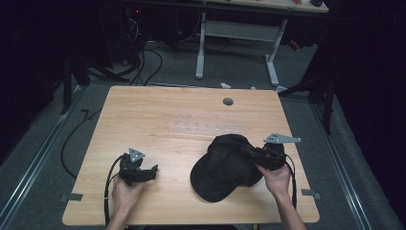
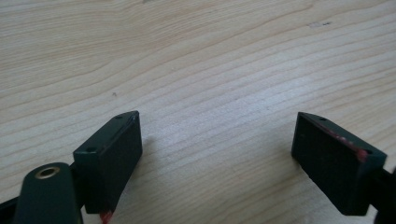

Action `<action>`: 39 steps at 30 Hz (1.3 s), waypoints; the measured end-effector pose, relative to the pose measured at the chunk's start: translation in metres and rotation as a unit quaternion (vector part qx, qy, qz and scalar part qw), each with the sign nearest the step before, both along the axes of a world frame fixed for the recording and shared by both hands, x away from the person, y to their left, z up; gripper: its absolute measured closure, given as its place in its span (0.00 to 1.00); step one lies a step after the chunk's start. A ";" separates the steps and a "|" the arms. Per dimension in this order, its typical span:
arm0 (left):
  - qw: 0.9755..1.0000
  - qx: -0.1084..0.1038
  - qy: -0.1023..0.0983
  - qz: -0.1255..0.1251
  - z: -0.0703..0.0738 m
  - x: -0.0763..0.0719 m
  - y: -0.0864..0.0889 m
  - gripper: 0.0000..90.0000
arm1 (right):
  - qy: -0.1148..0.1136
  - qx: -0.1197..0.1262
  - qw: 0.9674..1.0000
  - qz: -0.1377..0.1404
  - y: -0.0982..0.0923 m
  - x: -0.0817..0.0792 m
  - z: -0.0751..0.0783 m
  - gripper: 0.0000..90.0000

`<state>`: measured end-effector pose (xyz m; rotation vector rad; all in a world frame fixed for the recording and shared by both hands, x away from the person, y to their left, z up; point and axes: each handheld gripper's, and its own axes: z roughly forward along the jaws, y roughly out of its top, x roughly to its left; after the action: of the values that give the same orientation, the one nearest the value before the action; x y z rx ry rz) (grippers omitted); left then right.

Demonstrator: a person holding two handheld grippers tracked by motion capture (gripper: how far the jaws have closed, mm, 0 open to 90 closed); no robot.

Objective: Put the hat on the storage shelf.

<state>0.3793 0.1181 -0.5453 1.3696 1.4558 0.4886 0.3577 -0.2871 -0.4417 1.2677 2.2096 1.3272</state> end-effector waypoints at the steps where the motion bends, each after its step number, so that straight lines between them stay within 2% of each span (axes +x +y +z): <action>1: 1.000 -0.006 0.002 -0.003 0.001 -0.001 0.000 0.20 | -0.003 -0.001 1.000 0.004 0.001 -0.001 0.003 0.88; 5: 1.000 -0.025 0.002 -0.016 0.006 -0.003 -0.003 0.20 | -0.022 -0.008 0.999 0.022 0.005 -0.003 0.014 0.88; 12: 0.999 -0.026 -0.012 -0.041 0.020 -0.008 -0.012 0.19 | -0.041 -0.010 0.998 0.044 0.011 -0.005 0.027 0.88; 15: 0.997 -0.042 -0.019 -0.064 0.031 -0.012 -0.018 0.18 | -0.049 -0.004 0.997 0.061 0.014 -0.004 0.032 0.88; 16: 0.997 -0.042 -0.019 -0.064 0.031 -0.012 -0.018 0.17 | -0.049 -0.004 0.997 0.061 0.014 -0.004 0.032 0.88; 17: 0.996 -0.049 -0.021 -0.068 0.034 -0.013 -0.020 0.17 | -0.052 0.010 0.996 0.073 0.014 -0.003 0.033 0.88; 18: 0.995 -0.057 -0.023 -0.081 0.040 -0.015 -0.022 0.17 | -0.053 0.014 0.996 0.076 0.014 -0.003 0.034 0.88; 23: 0.992 -0.073 -0.025 -0.104 0.051 -0.019 -0.027 0.17 | -0.058 0.021 0.994 0.088 0.016 -0.002 0.037 0.88; 25: 0.990 -0.071 -0.027 -0.117 0.056 -0.022 -0.030 0.17 | -0.062 0.025 0.993 0.099 0.019 -0.001 0.041 0.88; 26: 0.988 -0.074 -0.031 -0.129 0.063 -0.024 -0.034 0.17 | -0.063 0.025 0.993 0.102 0.020 -0.001 0.042 0.88; 27: 0.988 -0.074 -0.031 -0.129 0.063 -0.024 -0.034 0.17 | -0.064 0.025 0.992 0.106 0.021 -0.001 0.043 0.88; 28: 0.986 -0.079 -0.037 -0.140 0.069 -0.025 -0.038 0.17 | -0.066 0.026 0.991 0.110 0.022 -0.001 0.044 0.88; 29: 0.986 -0.079 -0.037 -0.140 0.069 -0.025 -0.038 0.17 | -0.066 0.026 0.991 0.110 0.022 -0.001 0.044 0.88; 30: 0.985 -0.081 -0.038 -0.147 0.073 -0.025 -0.039 0.17 | -0.067 0.027 0.990 0.117 0.024 0.000 0.046 0.88; 31: 0.983 -0.087 -0.043 -0.157 0.080 -0.025 -0.044 0.17 | -0.068 0.027 0.990 0.120 0.025 0.001 0.047 0.88; 33: 0.980 -0.090 -0.045 -0.170 0.087 -0.024 -0.048 0.17 | -0.069 0.028 0.989 0.127 0.028 0.001 0.049 0.88; 34: 0.980 -0.090 -0.045 -0.170 0.087 -0.024 -0.048 0.17 | -0.071 0.029 0.988 0.132 0.029 0.002 0.050 0.88; 35: 0.979 -0.092 -0.046 -0.176 0.090 -0.023 -0.050 0.17 | -0.071 0.029 0.988 0.132 0.029 0.002 0.050 0.88; 36: 0.977 -0.093 -0.048 -0.186 0.096 -0.023 -0.056 0.17 | -0.073 0.028 0.987 0.139 0.032 0.003 0.052 0.88; 37: 0.977 -0.093 -0.048 -0.186 0.096 -0.023 -0.056 0.17 | -0.074 0.031 0.986 0.144 0.033 0.003 0.053 0.88; 39: 0.974 -0.095 -0.050 -0.198 0.102 -0.022 -0.060 0.17 | -0.075 0.030 0.986 0.148 0.034 0.004 0.053 0.88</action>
<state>0.3572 0.0582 -0.4438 1.4138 1.0799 0.1529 0.3617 -0.2527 -0.3882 0.8483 2.3299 1.5501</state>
